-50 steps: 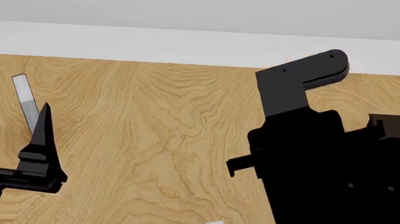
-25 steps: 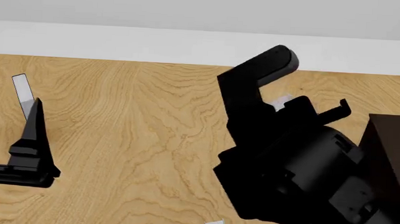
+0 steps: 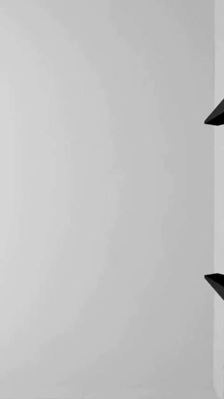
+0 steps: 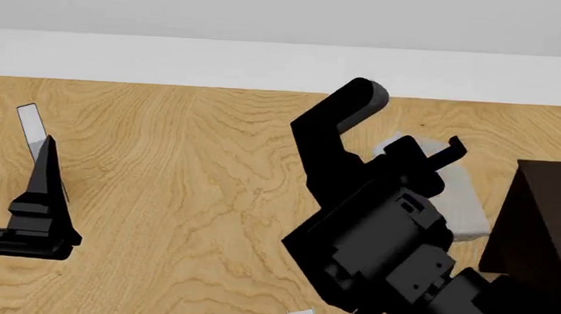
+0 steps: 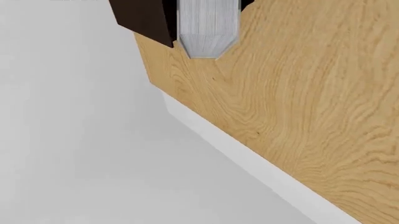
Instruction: Pick up the book on the right and place it on the cabinet shelf.
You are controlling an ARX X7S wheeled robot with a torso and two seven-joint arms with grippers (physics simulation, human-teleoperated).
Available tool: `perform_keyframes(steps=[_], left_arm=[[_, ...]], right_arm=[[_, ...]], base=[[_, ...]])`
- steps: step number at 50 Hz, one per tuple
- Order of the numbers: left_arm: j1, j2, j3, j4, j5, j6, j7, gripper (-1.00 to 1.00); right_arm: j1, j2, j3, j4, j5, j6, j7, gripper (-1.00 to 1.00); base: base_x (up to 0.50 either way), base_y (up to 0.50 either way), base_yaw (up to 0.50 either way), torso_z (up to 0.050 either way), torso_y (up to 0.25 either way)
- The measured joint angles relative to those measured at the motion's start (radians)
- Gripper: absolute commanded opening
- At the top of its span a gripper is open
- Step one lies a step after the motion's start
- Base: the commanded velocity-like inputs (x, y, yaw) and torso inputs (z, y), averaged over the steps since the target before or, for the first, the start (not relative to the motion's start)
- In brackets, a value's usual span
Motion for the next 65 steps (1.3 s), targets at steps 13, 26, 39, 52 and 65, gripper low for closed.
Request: perform_keyframes(steps=[13, 26, 39, 52, 65], left_arm=[[-0.003, -0.003, 0.000, -0.003, -0.003, 0.001, -0.004, 1.00], [-0.004, -0.005, 0.003, -0.009, -0.003, 0.005, -0.007, 1.00], [-0.004, -0.007, 0.007, -0.016, -0.003, 0.012, -0.009, 1.00], [-0.005, -0.011, 0.008, -0.017, -0.007, 0.014, -0.011, 1.00], [-0.005, -0.012, 0.013, -0.020, -0.008, 0.017, -0.012, 1.00]], right_arm=[[0.015, -0.090, -0.063, 0.229, -0.082, -0.095, -0.135, -1.00], [0.010, -0.167, -0.093, 0.413, -0.130, -0.159, -0.208, -1.00], [-0.008, -0.188, -0.086, 0.469, -0.132, -0.153, -0.198, -1.00], [-0.033, -0.187, -0.068, 0.459, -0.113, -0.118, -0.162, -1.00], [-0.043, -0.171, -0.059, 0.413, -0.093, -0.048, -0.110, -1.00]], base=[[0.00, 0.00, 0.00, 0.000, 0.002], [0.00, 0.00, 0.00, 0.000, 0.002], [0.00, 0.00, 0.00, 0.001, 0.002], [0.00, 0.00, 0.00, 0.000, 0.002], [0.00, 0.00, 0.00, 0.000, 0.001]])
